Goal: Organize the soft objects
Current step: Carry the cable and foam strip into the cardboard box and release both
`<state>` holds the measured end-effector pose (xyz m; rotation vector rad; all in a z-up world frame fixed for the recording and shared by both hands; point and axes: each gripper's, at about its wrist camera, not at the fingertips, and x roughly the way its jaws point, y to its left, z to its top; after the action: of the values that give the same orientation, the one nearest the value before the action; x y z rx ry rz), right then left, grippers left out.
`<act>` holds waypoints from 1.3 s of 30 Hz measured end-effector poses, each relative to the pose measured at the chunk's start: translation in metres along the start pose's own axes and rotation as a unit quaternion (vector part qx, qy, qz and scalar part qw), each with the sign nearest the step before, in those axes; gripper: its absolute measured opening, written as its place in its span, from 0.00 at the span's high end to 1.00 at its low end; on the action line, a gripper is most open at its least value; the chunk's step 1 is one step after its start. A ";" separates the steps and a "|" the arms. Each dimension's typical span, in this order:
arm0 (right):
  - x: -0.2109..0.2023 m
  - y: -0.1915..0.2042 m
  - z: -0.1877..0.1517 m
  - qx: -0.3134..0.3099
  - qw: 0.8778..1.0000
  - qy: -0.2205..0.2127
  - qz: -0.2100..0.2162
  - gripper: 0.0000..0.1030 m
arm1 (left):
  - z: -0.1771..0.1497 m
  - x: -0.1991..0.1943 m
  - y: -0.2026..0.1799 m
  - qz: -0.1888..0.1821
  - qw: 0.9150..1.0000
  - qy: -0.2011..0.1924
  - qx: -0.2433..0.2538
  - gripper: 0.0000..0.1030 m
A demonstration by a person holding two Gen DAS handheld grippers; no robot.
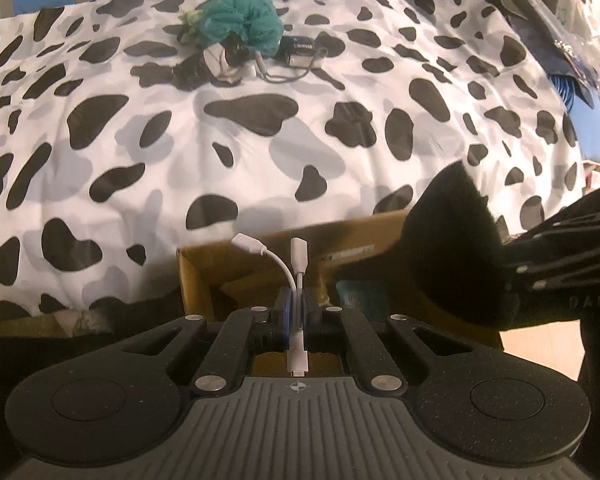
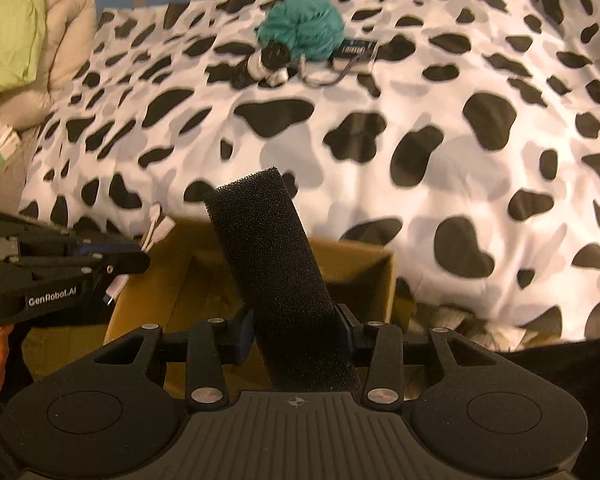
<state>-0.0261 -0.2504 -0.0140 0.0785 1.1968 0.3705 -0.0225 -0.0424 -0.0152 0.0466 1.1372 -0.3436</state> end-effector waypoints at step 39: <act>0.022 -0.003 -0.004 0.036 0.998 0.048 -0.032 0.00 | 0.000 0.016 0.010 0.034 0.998 0.047 -0.028 0.52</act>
<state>-0.0222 -0.2467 -0.0361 0.0861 1.3044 0.2769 -0.0138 -0.0370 -0.0310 0.0529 1.2343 -0.2506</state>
